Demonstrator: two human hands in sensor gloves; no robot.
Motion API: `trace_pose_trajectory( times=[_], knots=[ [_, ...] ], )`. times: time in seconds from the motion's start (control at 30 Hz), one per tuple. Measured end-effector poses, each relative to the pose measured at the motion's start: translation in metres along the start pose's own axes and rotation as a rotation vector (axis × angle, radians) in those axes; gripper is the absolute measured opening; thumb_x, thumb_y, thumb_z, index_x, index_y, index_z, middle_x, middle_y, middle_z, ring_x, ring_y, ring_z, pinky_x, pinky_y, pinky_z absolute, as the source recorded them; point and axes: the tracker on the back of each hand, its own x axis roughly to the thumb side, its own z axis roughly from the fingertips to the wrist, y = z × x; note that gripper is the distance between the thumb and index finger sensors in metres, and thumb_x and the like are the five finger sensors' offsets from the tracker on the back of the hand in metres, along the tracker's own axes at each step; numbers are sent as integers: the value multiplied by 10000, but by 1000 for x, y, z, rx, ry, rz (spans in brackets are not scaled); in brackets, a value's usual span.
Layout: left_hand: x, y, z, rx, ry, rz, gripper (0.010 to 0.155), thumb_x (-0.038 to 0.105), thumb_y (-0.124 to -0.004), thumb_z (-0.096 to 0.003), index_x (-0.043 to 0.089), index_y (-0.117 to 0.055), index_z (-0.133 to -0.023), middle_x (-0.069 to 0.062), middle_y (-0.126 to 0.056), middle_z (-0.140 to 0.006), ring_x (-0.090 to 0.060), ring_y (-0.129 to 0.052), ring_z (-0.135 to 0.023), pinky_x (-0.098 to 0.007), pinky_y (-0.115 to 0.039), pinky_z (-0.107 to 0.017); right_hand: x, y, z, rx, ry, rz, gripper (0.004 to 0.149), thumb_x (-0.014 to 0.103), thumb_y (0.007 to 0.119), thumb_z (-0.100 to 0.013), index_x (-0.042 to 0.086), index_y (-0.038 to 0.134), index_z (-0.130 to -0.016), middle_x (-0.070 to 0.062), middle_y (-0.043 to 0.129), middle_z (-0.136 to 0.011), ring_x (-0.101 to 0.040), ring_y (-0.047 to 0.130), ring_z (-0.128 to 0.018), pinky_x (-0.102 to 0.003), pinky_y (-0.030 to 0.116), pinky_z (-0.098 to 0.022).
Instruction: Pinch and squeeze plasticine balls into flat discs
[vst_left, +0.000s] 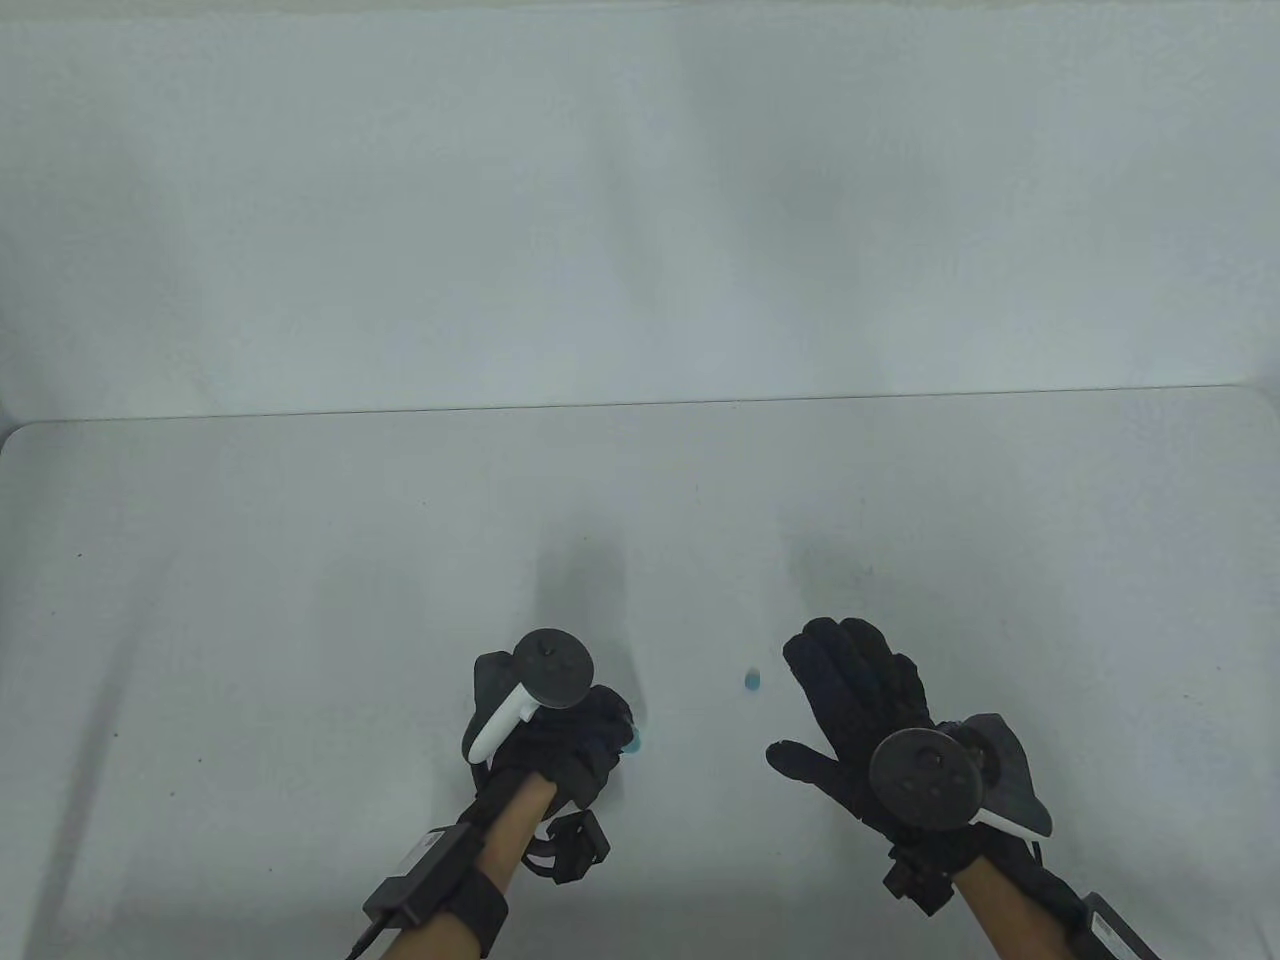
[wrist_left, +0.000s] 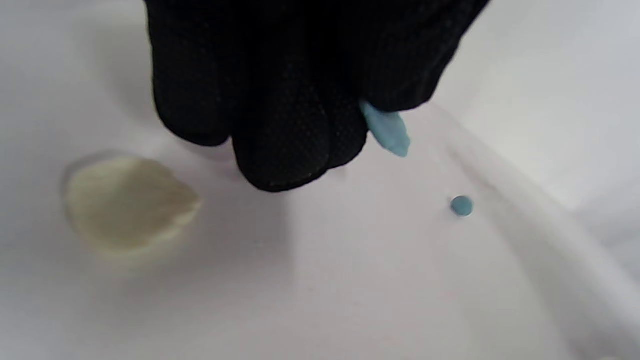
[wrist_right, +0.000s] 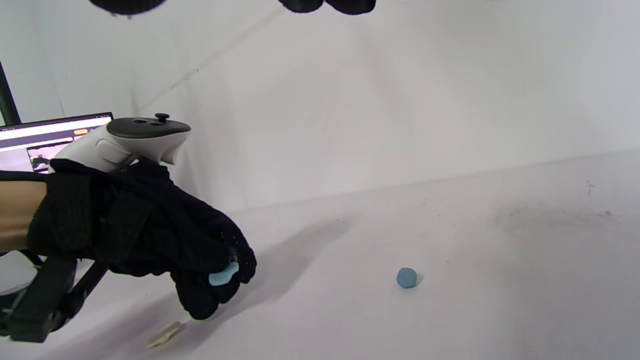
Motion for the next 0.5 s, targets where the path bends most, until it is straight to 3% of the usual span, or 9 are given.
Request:
trace_pose_trajectory(
  times=[0.23,0.5],
  knots=[
    [12,-6,-9,-73,1,-140,459,196,-774,-517,54,-808,-952,-136,-915,-839,-277,-1031,-653,-450,-840,-568,0,0,0,3,-5,1,844,671,520,-543,129,348,-1167,-186,341,-1231,-524,361,-1106,-747,446,-701],
    [31,-17,-14,-66,-25,-400,452,217,-792,-511,67,-828,-936,-125,-919,-803,-238,-1034,-591,-433,-848,-538,1,0,0,2,-2,2,845,672,520,-542,129,351,-1166,-186,343,-1231,-524,362,-1106,-746,449,-701]
  ],
)
